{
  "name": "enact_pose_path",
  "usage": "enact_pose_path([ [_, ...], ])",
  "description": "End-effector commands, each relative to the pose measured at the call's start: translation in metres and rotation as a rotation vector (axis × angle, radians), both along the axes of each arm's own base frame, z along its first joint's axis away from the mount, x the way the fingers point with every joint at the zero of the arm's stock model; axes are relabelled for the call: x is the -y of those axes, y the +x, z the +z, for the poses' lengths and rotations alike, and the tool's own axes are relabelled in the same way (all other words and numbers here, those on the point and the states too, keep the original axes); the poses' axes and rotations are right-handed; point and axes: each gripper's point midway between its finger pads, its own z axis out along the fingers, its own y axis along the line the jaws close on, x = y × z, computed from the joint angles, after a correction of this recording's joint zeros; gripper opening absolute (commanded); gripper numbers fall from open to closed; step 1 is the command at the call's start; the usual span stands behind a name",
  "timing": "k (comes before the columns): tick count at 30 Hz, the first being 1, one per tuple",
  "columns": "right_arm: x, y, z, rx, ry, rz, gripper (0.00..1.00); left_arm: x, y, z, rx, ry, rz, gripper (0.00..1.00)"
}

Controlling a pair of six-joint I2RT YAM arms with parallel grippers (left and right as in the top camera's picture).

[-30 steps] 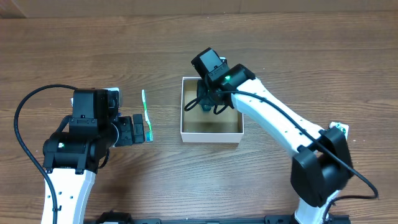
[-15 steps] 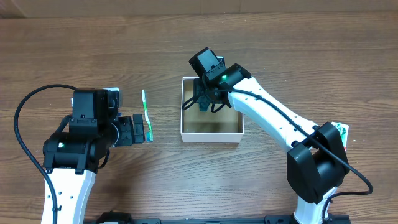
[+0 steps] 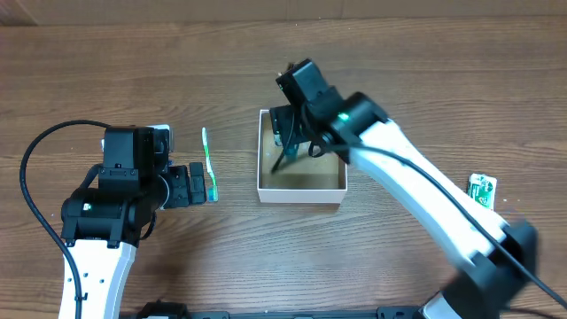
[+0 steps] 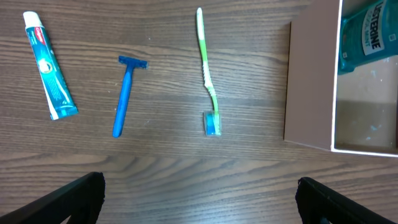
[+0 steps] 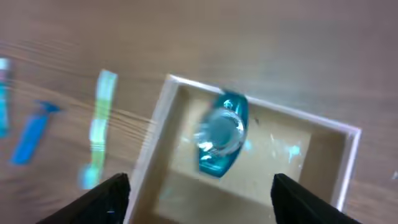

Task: Pack container
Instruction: 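Carry the bottle into the box and release it upright, then move the right gripper to the green Dettol soap bar and grasp it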

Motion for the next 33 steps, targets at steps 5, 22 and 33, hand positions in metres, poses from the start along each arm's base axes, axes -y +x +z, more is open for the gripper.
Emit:
enact_pose_path([
  [5, 0.172, -0.015, 0.160, 0.386, 0.090, -0.667, 0.92, 0.000, 0.004, 0.010, 0.028, -0.001, -0.004, 1.00],
  [22, 0.420, -0.087, -0.140, -0.601, -0.015, -1.077, 1.00, 0.000, 0.005, 0.010, 0.032, -0.001, -0.005, 1.00],
  [33, 0.427, -0.072, -0.194, -0.666, -0.032, -1.001, 1.00, -0.001, 0.003, 0.009, 0.022, 0.000, -0.005, 1.00],
])
